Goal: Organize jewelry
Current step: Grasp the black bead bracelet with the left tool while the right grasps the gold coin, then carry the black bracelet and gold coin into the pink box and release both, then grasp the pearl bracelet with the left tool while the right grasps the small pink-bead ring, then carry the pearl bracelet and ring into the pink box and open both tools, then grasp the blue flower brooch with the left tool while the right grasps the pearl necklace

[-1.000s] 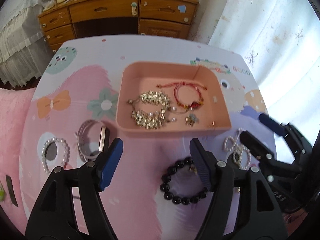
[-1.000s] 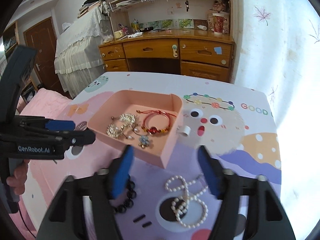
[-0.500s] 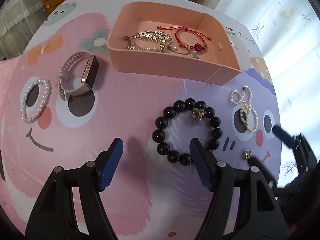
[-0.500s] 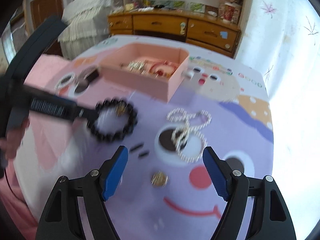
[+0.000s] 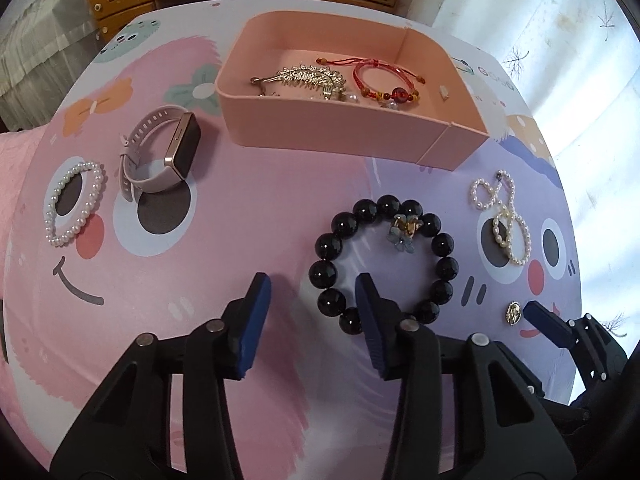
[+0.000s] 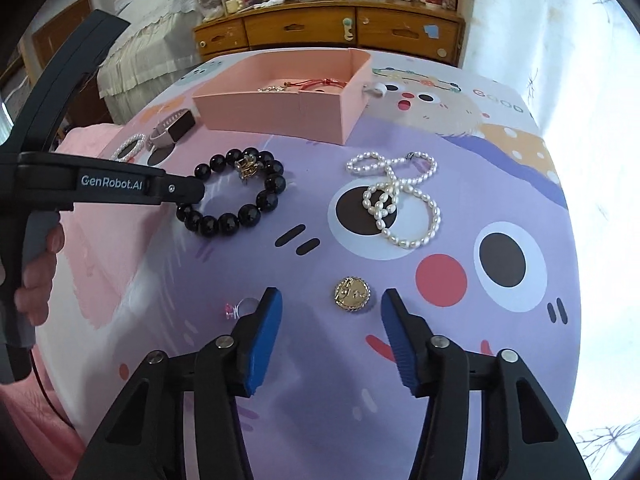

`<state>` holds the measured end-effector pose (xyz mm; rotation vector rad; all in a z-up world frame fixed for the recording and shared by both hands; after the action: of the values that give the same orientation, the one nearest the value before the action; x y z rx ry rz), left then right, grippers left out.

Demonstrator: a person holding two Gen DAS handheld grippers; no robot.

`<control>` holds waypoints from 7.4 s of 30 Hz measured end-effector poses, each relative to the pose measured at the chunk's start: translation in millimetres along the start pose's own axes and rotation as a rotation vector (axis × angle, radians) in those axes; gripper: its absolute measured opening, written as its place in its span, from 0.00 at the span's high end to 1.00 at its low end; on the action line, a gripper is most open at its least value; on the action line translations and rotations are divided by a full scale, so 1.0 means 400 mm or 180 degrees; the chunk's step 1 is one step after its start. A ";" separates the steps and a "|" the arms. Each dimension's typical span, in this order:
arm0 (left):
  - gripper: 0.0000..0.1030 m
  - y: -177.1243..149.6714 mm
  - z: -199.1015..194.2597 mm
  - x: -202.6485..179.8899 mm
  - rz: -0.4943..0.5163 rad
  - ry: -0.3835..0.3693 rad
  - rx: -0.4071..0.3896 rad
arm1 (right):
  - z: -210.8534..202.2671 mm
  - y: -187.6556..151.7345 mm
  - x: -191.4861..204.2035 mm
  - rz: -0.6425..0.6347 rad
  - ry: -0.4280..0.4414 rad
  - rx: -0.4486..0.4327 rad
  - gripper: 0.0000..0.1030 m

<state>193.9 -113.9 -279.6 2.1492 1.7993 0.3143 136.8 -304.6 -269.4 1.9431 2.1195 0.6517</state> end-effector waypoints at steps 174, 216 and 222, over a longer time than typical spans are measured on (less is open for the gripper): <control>0.95 0.048 -0.241 0.544 -0.0288 -0.0845 -0.1078 | -0.009 0.156 0.545 0.0711 0.0131 0.0120 0.90; 0.74 0.406 -0.281 0.153 -0.0071 -0.0997 -0.1493 | -0.026 0.534 0.184 0.0838 0.0331 -0.0385 0.40; 0.39 0.384 -0.254 0.181 -0.0240 -0.0761 -0.1417 | -0.020 0.499 0.136 0.0894 0.0217 -0.0360 0.31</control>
<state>310.0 -56.1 -130.1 1.7266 1.5041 0.3801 305.9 -244.4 -166.0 2.2027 1.8158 0.8793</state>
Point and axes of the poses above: each gripper's, at about its wrist camera, not at the fingertips, and z roughly the way its jaws point, x to its left, y to its top, the point moved 7 cm from there along z, roughly the way its jaws point, and after that the axes turned 14 degrees about z, right-handed, at the moved point
